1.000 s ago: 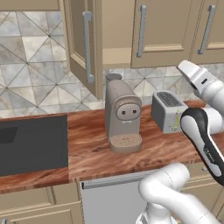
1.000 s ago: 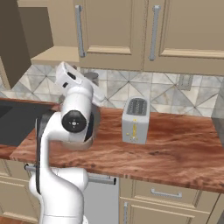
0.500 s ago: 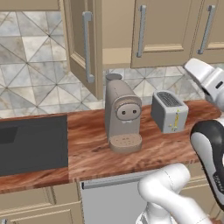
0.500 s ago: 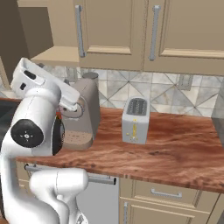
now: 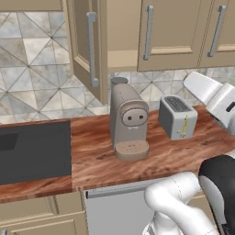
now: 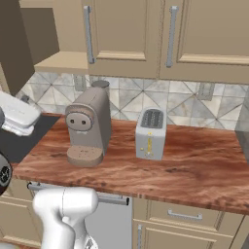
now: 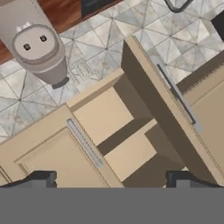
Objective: Close all open cabinet doors.
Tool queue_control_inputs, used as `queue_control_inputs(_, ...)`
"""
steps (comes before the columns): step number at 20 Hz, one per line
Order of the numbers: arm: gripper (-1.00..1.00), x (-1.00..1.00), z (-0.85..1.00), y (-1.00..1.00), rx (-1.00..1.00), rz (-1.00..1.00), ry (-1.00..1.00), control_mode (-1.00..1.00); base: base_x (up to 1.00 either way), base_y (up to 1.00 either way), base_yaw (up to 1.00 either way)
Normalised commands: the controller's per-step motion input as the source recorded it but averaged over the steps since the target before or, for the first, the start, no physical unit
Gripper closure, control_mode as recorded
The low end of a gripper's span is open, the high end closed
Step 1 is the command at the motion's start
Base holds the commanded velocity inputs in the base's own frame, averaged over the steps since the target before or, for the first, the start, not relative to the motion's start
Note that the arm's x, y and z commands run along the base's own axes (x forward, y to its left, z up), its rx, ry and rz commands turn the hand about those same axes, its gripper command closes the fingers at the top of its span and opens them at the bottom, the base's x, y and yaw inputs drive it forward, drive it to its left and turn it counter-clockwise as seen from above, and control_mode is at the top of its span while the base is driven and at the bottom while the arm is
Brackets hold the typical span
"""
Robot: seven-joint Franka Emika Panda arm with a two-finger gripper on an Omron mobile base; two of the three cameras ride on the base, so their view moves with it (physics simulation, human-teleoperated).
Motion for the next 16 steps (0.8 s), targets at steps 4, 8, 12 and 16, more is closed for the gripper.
queue_control_inputs(4, -1.00, -0.89, 0.03, 0.59, -0.16, -0.09, -0.03, -1.00, 0.00, 0.00, 0.00)
queue_control_inputs(8, -1.00, -0.51, 0.07, 0.63, -0.25, -0.11, -0.08, -1.00, 0.00, 0.00, 0.00)
queue_control_inputs(12, -1.00, -0.02, 0.24, 0.76, -0.37, -0.08, -0.15, -1.00, 0.00, 0.00, 0.00)
queue_control_inputs(16, -1.00, 0.06, 0.20, 0.77, -0.36, -0.05, -0.11, -1.00, 0.00, 0.00, 0.00)
